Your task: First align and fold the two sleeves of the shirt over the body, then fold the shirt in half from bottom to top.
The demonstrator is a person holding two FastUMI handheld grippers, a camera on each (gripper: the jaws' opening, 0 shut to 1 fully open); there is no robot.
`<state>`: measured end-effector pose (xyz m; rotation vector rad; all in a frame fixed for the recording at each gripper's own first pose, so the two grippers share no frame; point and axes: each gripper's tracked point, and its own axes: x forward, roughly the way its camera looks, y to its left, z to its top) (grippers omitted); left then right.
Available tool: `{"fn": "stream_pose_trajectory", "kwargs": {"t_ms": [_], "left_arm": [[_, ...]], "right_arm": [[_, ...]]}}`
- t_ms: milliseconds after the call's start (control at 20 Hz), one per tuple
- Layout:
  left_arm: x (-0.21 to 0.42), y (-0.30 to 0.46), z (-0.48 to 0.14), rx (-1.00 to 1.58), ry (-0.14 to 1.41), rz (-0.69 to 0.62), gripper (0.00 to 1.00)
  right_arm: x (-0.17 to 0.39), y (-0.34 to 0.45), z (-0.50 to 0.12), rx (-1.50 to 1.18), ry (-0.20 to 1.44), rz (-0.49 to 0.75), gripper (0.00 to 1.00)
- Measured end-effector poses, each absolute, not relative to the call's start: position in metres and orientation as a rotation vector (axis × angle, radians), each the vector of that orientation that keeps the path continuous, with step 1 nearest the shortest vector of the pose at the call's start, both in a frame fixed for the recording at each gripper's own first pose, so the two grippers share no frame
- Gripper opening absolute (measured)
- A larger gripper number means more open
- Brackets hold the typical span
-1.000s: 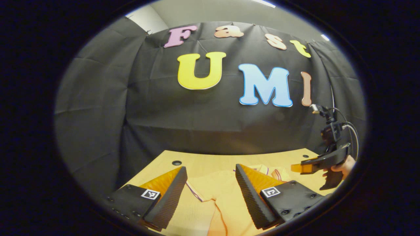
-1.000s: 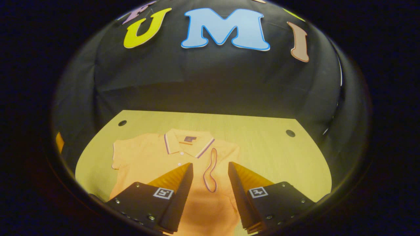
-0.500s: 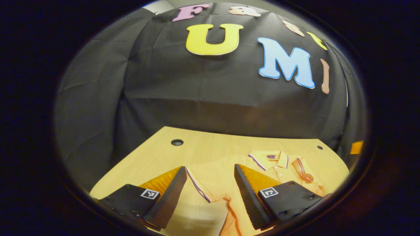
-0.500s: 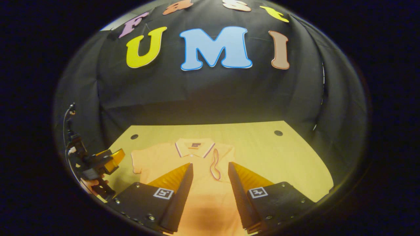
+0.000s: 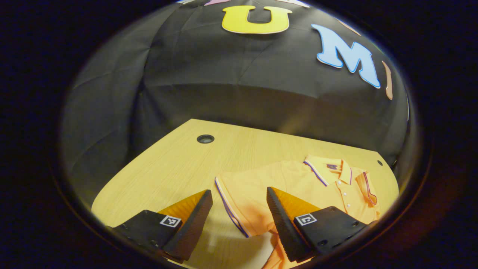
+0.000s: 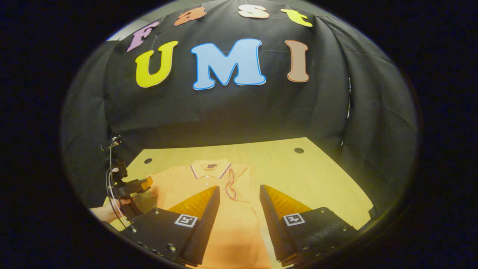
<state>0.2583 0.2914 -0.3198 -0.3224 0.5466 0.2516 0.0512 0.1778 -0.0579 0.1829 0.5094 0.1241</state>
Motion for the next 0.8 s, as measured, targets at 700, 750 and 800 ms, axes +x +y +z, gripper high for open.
{"fn": "stream_pose_trajectory", "kwargs": {"t_ms": [700, 750, 800], "left_arm": [[0.28, 0.299, -0.364, -0.263, 0.714, 0.279, 0.95], [0.279, 0.299, -0.365, -0.243, 0.725, 0.281, 0.93], [0.28, 0.299, -0.366, -0.223, 0.736, 0.282, 0.94]], "right_arm": [[0.016, 0.16, -0.04, 0.134, 0.479, 0.087, 0.69], [0.017, 0.163, -0.041, 0.135, 0.478, 0.094, 0.69], [0.019, 0.164, -0.041, 0.136, 0.483, 0.103, 0.68]]}}
